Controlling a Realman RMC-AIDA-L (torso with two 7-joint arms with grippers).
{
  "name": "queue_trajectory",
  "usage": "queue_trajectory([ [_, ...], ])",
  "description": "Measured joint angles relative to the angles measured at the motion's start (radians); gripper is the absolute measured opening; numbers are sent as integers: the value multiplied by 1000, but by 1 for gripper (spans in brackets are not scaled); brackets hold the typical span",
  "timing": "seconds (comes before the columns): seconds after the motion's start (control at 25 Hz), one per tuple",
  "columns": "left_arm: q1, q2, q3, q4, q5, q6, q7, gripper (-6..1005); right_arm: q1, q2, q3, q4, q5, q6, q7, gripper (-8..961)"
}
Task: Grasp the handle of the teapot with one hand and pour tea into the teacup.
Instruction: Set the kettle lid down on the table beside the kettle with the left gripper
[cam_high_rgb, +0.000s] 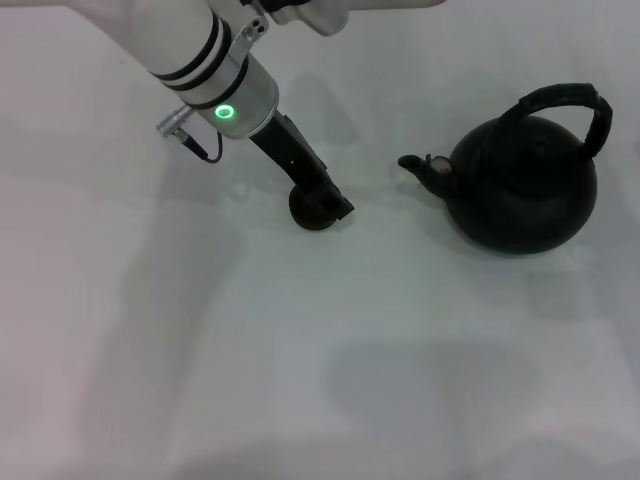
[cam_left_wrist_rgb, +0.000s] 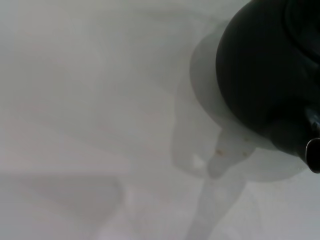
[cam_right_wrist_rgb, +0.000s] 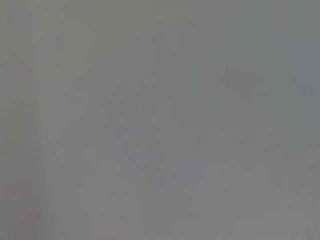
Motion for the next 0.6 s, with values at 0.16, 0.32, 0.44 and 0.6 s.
queue_trajectory([
  [0.16, 0, 1, 0, -5, -6, -1, -2, 720, 0, 0, 0, 0, 0, 0, 0, 873],
  [0.32, -2, 3, 0, -10, -48, 2, 0, 726, 0, 0, 0, 0, 0, 0, 0, 873],
  [0.44, -2, 8, 0, -12, -117, 7, 26, 725, -4, -1, 1, 0, 0, -2, 0, 873],
  [0.6, 3, 9, 0, -27, -163, 17, 59, 725, -6, -1, 2, 0, 7, -6, 0, 872],
])
